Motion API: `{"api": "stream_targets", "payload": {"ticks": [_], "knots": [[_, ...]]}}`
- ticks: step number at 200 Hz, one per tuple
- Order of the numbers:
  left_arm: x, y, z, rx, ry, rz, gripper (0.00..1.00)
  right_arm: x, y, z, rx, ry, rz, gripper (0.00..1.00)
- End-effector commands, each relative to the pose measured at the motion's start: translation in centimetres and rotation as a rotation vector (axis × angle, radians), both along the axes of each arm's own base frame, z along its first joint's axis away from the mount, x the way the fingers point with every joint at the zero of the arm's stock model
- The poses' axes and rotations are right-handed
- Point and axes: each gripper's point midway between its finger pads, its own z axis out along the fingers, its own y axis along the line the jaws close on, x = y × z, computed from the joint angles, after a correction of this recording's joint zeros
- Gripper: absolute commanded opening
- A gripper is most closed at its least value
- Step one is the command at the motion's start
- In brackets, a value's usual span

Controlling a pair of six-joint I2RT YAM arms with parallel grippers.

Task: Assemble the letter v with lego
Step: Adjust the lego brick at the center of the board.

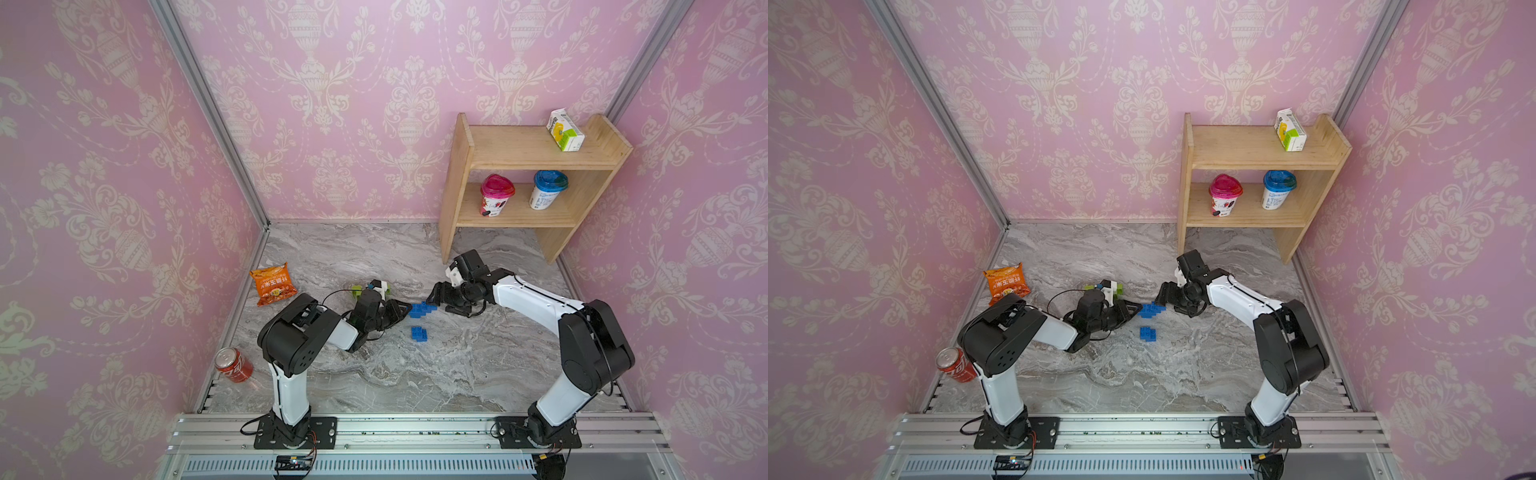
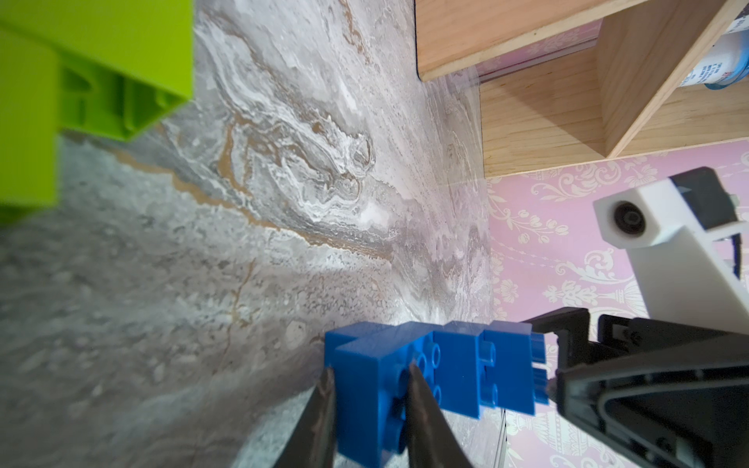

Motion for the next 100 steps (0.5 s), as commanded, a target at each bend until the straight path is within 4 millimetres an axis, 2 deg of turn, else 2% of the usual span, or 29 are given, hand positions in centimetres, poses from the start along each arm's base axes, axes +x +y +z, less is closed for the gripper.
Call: {"api": "stream_targets", "payload": {"ticks": [1, 21, 59, 100], "knots": [[-1.1, 1.2, -3.0, 0.087, 0.092, 0.032, 0.22, 0.6, 1.7, 0.4, 0.094, -0.019, 0.028, 0.75], [-1.1, 1.0, -3.0, 0.086, 0.093, 0.030, 0.22, 1.0, 2.0, -0.4, 0.102, -0.008, 0.021, 0.75], [-1.1, 1.0, -2.8, 0.082, 0.090, 0.029, 0.24, 1.4, 2.7, -2.1, 0.117, 0.026, 0.018, 0.65], [-1.2, 1.0, -2.7, 0.088, 0.090, 0.030, 0.25, 1.6, 3.2, -2.3, 0.113, 0.023, 0.026, 0.59]]}}
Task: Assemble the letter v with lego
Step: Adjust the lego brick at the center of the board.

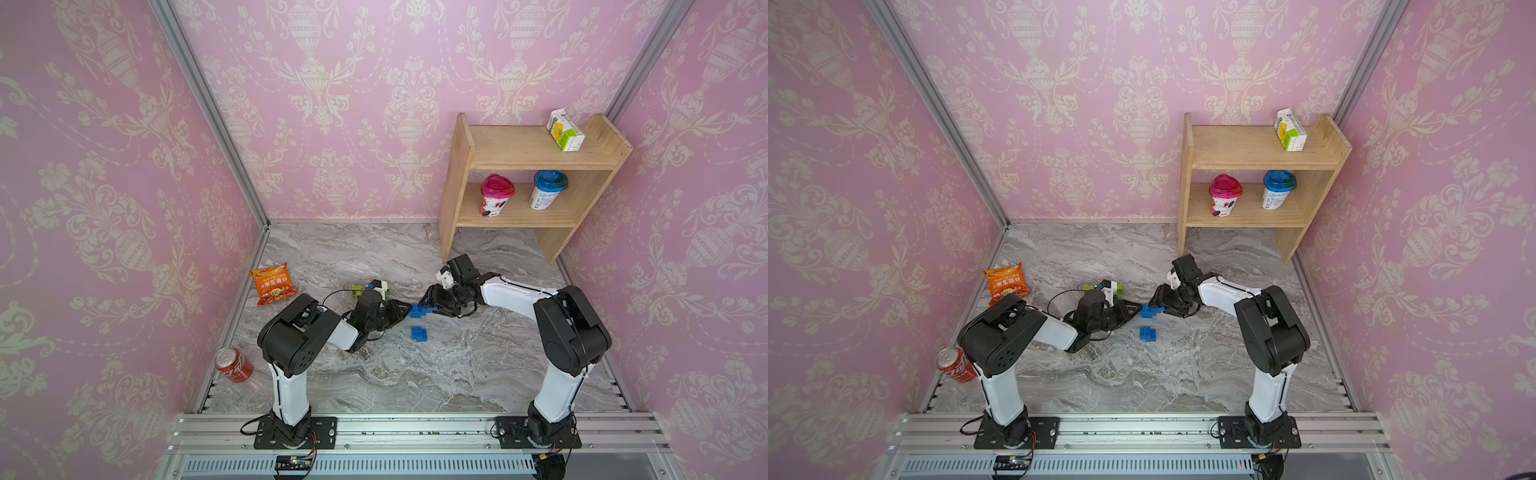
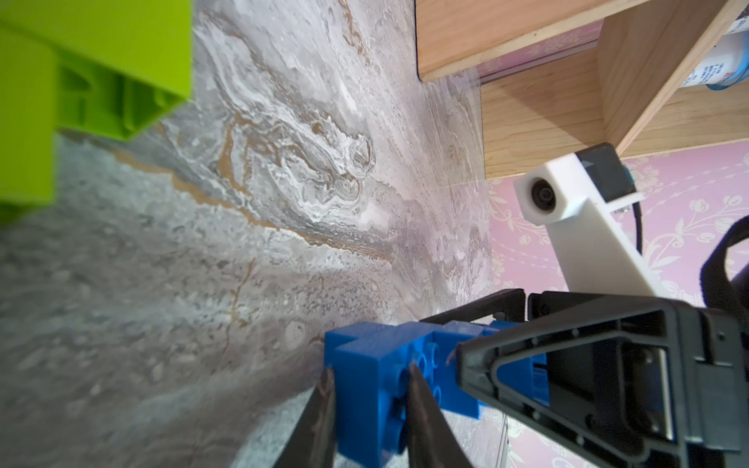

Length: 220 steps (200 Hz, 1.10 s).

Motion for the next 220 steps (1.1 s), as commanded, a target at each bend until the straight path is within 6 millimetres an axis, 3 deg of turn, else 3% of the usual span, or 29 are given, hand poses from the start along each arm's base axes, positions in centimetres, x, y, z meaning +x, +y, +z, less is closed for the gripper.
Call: {"api": "stream_targets", "payload": {"ticks": [1, 46, 85, 144, 170, 202, 220], "knots": [[-1.1, 1.1, -2.8, 0.083, 0.092, 0.024, 0.25, 0.4, 0.9, 0.7, 0.022, -0.015, 0.008, 0.59], [-1.1, 1.0, -2.5, 0.077, 0.087, 0.020, 0.30, 0.4, 1.0, 0.6, 0.022, -0.012, 0.010, 0.47], [-1.3, 1.1, -2.1, 0.079, 0.074, 0.018, 0.43, 0.4, 1.0, 0.7, 0.013, -0.015, 0.011, 0.41], [-2.1, 2.5, 1.8, 0.106, -0.047, 0.005, 0.69, 0.5, 1.1, 0.9, 0.008, -0.014, 0.018, 0.41], [-3.7, 2.3, 3.6, 0.158, -0.119, -0.086, 0.70, 0.5, 1.2, 1.1, 0.003, -0.018, 0.023, 0.42], [-6.4, -0.2, 3.3, 0.217, -0.169, -0.255, 0.66, 0.2, 1.0, 0.9, -0.008, -0.007, 0.036, 0.42], [-6.8, -1.2, 2.9, 0.249, -0.182, -0.308, 0.66, -0.3, 0.8, 0.5, -0.022, 0.009, 0.052, 0.42]]}}
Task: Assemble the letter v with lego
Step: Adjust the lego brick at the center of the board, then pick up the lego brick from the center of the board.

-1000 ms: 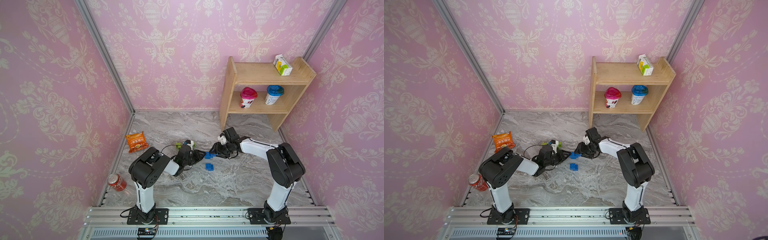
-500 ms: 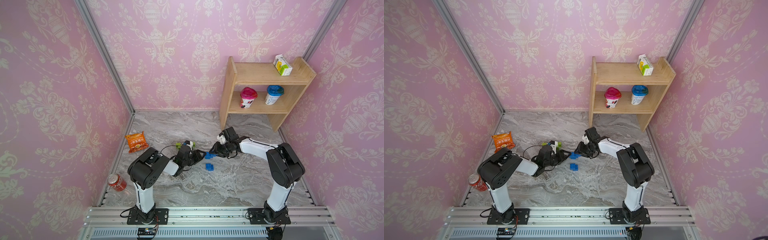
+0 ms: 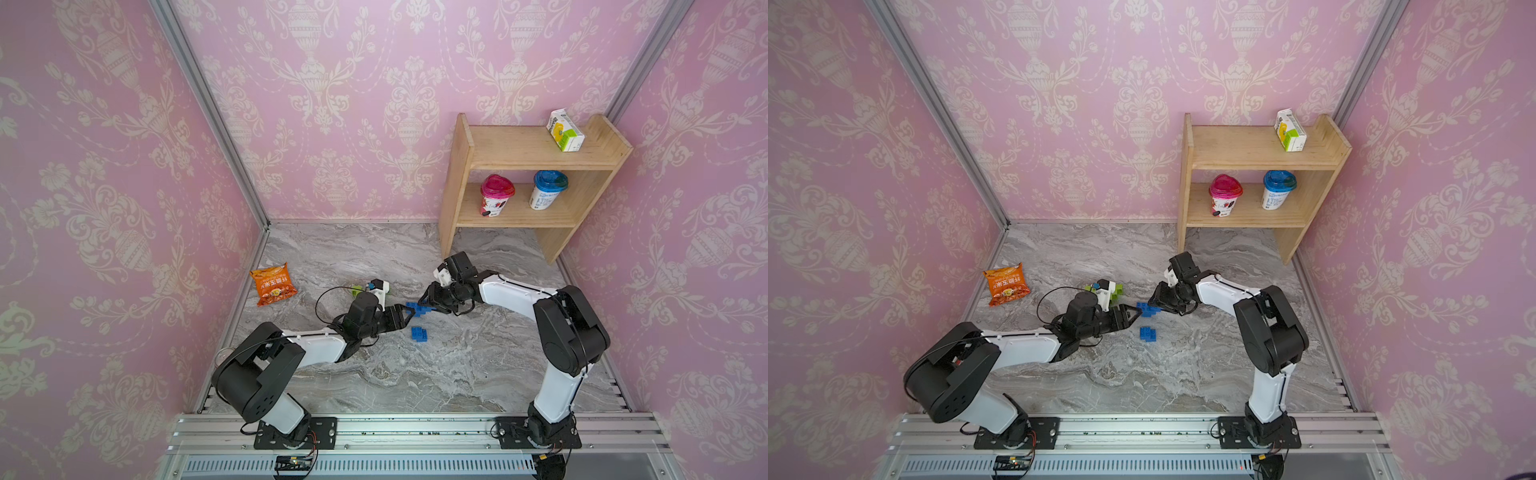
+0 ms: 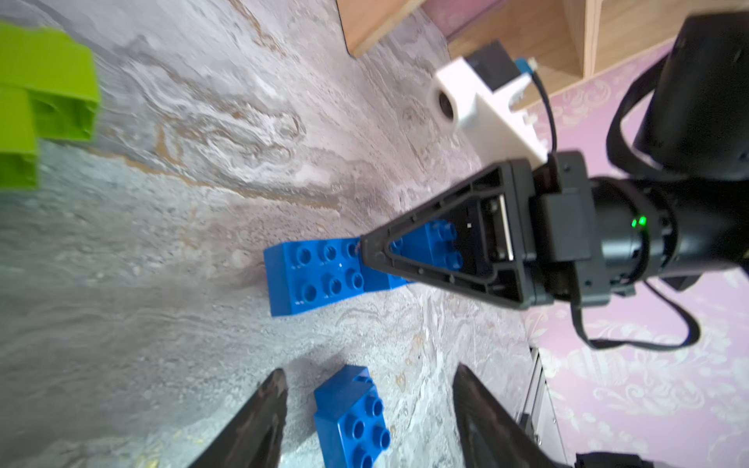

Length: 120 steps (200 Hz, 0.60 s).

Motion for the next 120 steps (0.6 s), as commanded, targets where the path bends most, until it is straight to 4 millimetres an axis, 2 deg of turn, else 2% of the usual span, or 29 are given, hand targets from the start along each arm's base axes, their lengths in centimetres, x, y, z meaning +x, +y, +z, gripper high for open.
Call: {"api": "stream_targets", "payload": {"ticks": [1, 5, 7, 12, 73, 120], "knots": [[-1.7, -1.2, -1.7, 0.105, -0.014, -0.130, 0.66, -0.6, 0.1, -0.5, -0.028, 0.019, 0.042, 0.42], [-1.6, -1.3, -1.8, 0.114, -0.016, -0.134, 0.66, -0.8, 0.0, -0.5, -0.033, 0.021, 0.047, 0.43], [-1.6, -1.4, -1.8, 0.117, -0.017, -0.136, 0.66, -0.1, 0.3, 0.3, -0.024, -0.001, 0.049, 0.43], [-1.6, -1.6, -1.9, 0.124, -0.020, -0.144, 0.66, 0.0, 0.4, 0.6, -0.025, -0.006, 0.055, 0.43], [-1.8, -2.8, -2.4, 0.152, -0.039, -0.196, 0.66, -1.3, -0.3, 0.8, -0.041, 0.006, 0.117, 0.43], [-1.7, -3.1, -2.8, 0.198, -0.077, -0.251, 0.66, -1.5, -0.8, 0.4, -0.037, 0.019, 0.126, 0.43]]}}
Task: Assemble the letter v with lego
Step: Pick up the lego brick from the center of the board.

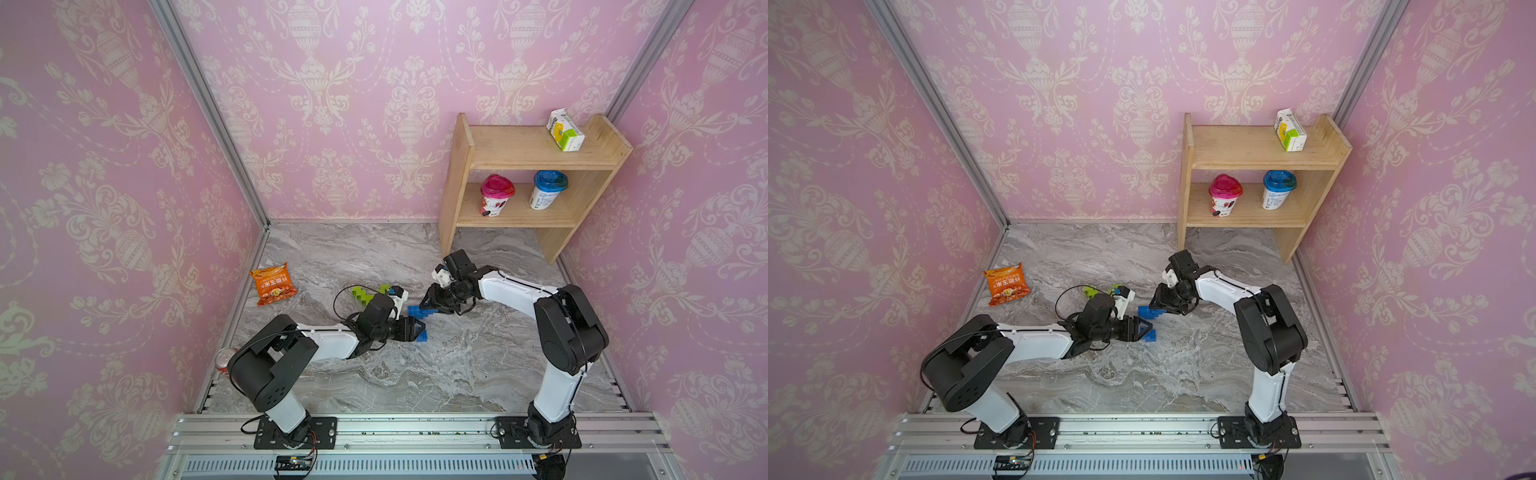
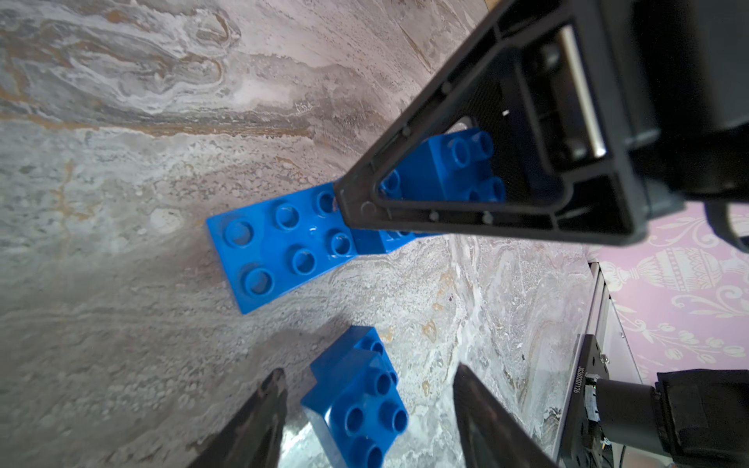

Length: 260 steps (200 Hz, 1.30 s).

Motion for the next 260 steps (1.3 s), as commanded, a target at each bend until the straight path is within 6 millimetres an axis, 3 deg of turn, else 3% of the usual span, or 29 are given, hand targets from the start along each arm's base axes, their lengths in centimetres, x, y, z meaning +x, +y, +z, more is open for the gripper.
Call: {"api": "stream_targets", "payload": {"ticks": [1, 64, 130, 209, 224, 260], "knots": [[-0.4, -0.8, -0.5, 0.033, -0.025, -0.073, 0.66, -0.4, -0.3, 0.3, 0.007, 0.006, 0.028, 0.43], [-1.9, -2.0, -0.2, -0.029, 0.033, -0.133, 0.60, -0.1, -0.5, -0.2, 0.008, 0.015, 0.018, 0.50], [-5.0, -1.4, 1.0, 0.025, 0.048, -0.193, 0.59, -0.1, -0.8, -0.9, -0.005, 0.030, 0.013, 0.51], [-5.2, -0.5, -2.2, 0.337, -0.105, -0.237, 0.76, -0.3, -1.2, -1.1, -0.020, 0.039, 0.011, 0.54], [-4.2, -1.5, -1.0, 0.341, -0.173, -0.237, 0.76, -0.4, -1.2, -1.2, -0.022, 0.042, 0.012, 0.54], [-3.4, -2.5, -1.6, 0.364, -0.243, -0.281, 0.71, -0.3, -1.2, -1.1, -0.020, 0.039, 0.015, 0.55]]}}
